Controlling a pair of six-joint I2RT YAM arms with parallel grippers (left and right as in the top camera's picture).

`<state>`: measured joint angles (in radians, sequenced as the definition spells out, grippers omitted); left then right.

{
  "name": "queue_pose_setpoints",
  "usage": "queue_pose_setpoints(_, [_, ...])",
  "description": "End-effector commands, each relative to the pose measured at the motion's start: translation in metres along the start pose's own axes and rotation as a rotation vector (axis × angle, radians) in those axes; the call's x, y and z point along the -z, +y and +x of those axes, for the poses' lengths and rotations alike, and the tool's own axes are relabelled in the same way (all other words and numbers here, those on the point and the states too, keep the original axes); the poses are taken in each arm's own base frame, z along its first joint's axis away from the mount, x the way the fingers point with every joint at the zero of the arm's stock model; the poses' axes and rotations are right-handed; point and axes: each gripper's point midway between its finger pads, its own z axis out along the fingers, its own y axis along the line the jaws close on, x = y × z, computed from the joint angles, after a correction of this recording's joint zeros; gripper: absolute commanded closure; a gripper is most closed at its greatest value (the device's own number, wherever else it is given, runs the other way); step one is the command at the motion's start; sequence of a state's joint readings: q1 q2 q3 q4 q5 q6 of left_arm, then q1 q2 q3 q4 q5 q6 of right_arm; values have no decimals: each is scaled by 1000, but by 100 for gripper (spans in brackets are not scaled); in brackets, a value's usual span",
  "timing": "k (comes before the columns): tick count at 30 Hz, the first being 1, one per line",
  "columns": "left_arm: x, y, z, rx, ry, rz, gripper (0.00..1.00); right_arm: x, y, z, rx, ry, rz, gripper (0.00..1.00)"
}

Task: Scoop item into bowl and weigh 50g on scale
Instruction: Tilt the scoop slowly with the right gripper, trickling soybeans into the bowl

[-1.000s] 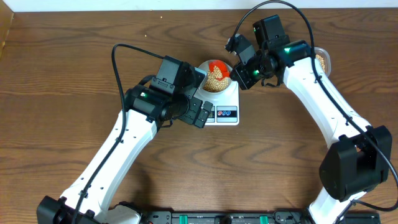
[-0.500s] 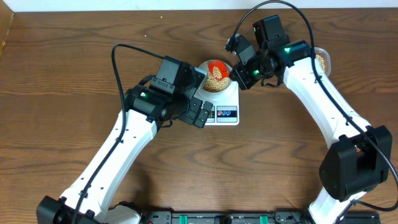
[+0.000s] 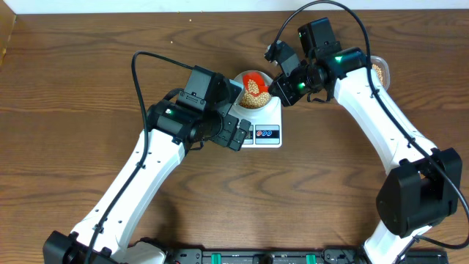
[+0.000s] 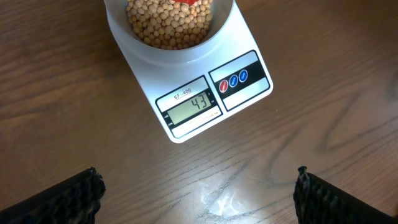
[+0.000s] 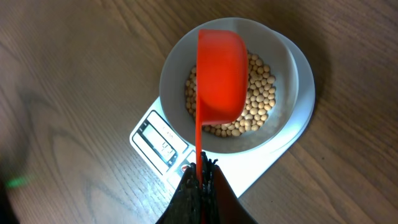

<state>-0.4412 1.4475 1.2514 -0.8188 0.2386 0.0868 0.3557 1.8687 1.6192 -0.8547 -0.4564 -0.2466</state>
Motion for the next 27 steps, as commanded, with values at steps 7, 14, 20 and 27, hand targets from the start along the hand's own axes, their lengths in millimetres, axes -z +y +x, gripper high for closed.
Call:
queue_pose_setpoints(7, [-2,-1,3,-14,11,12,0,11,8,-10,72,-27,33,99])
queue_pose_setpoints(14, [-2,-1,3,-14,11,12,0,10,7,-11,109,-28,46,99])
queue_pose_setpoints(20, [-2,-1,3,-14,11,12,0,9,1,-12,132,-18,105,99])
queue_pose_setpoints(27, [-2,-1,3,-14,11,11,0,9,2,-12,114,-21,97,99])
